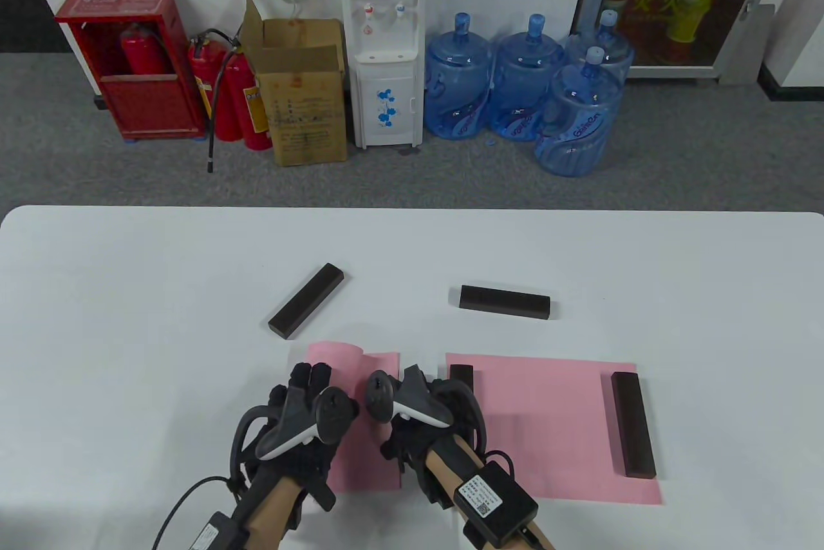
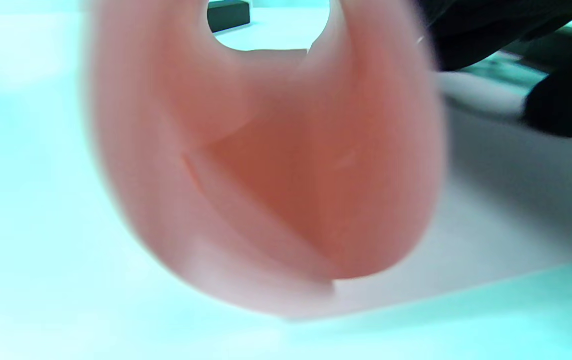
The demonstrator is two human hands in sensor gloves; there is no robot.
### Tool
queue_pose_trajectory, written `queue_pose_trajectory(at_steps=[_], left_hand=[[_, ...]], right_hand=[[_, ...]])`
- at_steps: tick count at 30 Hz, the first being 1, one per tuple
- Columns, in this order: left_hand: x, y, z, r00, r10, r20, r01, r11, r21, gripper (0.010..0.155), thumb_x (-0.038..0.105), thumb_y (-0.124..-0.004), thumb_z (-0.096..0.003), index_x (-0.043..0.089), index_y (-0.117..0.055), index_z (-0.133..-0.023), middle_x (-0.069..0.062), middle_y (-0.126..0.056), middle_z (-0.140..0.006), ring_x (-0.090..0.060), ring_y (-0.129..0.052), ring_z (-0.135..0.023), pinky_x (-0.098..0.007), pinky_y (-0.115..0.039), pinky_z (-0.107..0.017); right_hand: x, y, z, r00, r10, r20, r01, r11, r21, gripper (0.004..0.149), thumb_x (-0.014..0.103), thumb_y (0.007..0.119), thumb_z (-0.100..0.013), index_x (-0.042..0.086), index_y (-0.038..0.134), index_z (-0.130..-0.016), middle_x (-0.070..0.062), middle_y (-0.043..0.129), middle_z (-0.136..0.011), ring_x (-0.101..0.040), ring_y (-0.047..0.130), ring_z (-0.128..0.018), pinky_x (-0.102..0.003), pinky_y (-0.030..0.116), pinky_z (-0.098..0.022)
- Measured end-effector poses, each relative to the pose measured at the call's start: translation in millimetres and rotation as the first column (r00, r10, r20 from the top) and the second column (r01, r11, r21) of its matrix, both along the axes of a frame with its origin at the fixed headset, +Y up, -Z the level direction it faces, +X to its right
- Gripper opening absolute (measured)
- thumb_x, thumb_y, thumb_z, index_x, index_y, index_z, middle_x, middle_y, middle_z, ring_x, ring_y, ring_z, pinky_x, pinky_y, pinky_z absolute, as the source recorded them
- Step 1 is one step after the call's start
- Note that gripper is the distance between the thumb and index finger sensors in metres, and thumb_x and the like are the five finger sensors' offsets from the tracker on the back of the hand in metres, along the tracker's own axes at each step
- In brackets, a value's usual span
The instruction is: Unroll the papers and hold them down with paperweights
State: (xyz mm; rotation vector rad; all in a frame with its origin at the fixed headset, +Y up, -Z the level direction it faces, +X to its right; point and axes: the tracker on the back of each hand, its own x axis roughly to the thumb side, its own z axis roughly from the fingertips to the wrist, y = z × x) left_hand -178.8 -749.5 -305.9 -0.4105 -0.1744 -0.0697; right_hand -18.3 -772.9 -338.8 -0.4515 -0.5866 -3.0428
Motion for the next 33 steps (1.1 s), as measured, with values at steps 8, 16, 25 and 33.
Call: queue_pose_trajectory(at_steps=[8, 16, 25, 33], left_hand=[[-36, 5, -10, 0.989, -0.126, -0.077, 0.129, 0.991, 0.030, 0.052, 0.048, -0.069, -0.0521, 0.045, -0.066, -0.103, -0.007, -0.012, -0.125, -0.044, -0.003, -0.113, -0.067, -0.020, -0.080], [-73, 6, -13, 0.985, -0.083, -0.150, 0.092, 0.994, 0.056, 0.047, 0.049, -0.072, -0.0502, 0.040, -0.073, -0.096, -0.009, -0.027, -0.126, -0.049, -0.022, -0.115, -0.070, -0.032, -0.079], [-129, -6, -17, 0.961, -0.119, -0.249, 0.130, 0.991, 0.030, 0.053, 0.047, -0.072, -0.0506, 0.044, -0.066, -0.103, -0.009, -0.030, -0.126, -0.045, -0.027, -0.116, -0.068, -0.034, -0.079], [-191, -19, -14, 0.939, -0.037, -0.343, 0.028, 0.999, -0.033, 0.062, 0.049, -0.073, -0.0506, 0.048, -0.051, -0.108, -0.010, -0.032, -0.126, -0.046, -0.029, -0.115, -0.068, -0.033, -0.079]], right_hand=[[0, 0, 0, 1.000, -0.001, -0.002, 0.001, 1.000, -0.003, 0.098, 0.048, 0.089, -0.033, 0.023, 0.031, -0.107, 0.003, 0.049, -0.107, -0.031, 0.039, -0.108, -0.059, 0.039, -0.076], [-4, 1, 1, 1.000, 0.019, -0.007, -0.019, 1.000, 0.003, 0.096, 0.048, 0.088, -0.033, 0.022, 0.033, -0.107, 0.001, 0.050, -0.106, -0.030, 0.041, -0.108, -0.059, 0.040, -0.076], [-3, 2, 1, 1.000, 0.019, -0.010, -0.019, 1.000, 0.002, 0.096, 0.049, 0.088, -0.033, 0.023, 0.033, -0.107, 0.002, 0.050, -0.106, -0.030, 0.042, -0.108, -0.059, 0.040, -0.076], [-4, 2, 1, 1.000, 0.024, -0.014, -0.024, 1.000, 0.002, 0.095, 0.049, 0.088, -0.033, 0.023, 0.033, -0.107, 0.002, 0.050, -0.106, -0.030, 0.042, -0.108, -0.059, 0.040, -0.076]])
